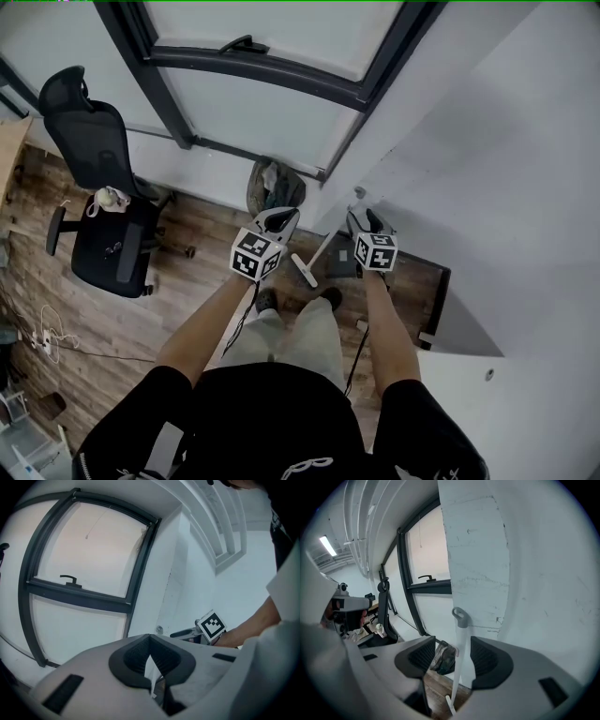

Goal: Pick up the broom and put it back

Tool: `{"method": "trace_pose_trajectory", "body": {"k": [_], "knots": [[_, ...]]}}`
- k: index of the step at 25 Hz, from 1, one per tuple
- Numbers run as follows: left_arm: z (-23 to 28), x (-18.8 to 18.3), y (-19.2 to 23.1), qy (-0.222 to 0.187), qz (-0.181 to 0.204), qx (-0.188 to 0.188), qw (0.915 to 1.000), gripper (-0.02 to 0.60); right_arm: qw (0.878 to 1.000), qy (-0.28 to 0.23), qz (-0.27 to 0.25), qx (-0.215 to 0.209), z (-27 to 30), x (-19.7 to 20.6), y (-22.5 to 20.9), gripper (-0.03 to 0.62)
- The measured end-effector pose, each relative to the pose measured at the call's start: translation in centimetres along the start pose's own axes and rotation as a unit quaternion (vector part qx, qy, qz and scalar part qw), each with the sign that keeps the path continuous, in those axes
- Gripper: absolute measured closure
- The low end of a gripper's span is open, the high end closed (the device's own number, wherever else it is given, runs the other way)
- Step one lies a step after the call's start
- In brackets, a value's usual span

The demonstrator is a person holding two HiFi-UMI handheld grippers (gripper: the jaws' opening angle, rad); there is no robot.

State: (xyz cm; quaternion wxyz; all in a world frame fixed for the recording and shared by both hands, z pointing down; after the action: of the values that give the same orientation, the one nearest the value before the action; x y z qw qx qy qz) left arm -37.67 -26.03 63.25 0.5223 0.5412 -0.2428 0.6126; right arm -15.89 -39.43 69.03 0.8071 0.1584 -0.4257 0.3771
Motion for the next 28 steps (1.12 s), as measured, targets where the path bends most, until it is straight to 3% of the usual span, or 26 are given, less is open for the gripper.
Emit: {"method": "trace_pose_trajectory", "body": {"k": [24, 27, 28], "knots": [[-0.7, 2.0, 4.1, 0.013, -0.032, -0.071, 0.9969, 0.565, 0.998, 0.061, 0.011, -0.008, 8.3, 2.1, -1.0, 0.372], [-0.6, 1.7, 4.4, 0.012, -0.034, -0.074, 0.9966, 0.565, 0.998, 0.065, 0.004, 0.012, 8.5, 2.2, -0.9, 0.476], [-0.6, 1.7, 4.4, 0.012, -0.035, -0.074, 0.9966, 0.565, 0.998, 0.065, 0.003, 0.013, 8.5, 2.2, -0.8, 0.476]]}}
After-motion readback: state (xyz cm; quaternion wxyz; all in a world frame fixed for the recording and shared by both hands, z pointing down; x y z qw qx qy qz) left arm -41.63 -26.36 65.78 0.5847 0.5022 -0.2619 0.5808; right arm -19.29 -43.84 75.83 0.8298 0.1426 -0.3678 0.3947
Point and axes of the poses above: the fingertips, and each gripper's own axes: z forward along the fingers, y to its left, x out of its underside, the point moved 8 cm from there along -z, backward along the fingers, and after that the axes turned 3 degrees about x, right-handed, at the moved point
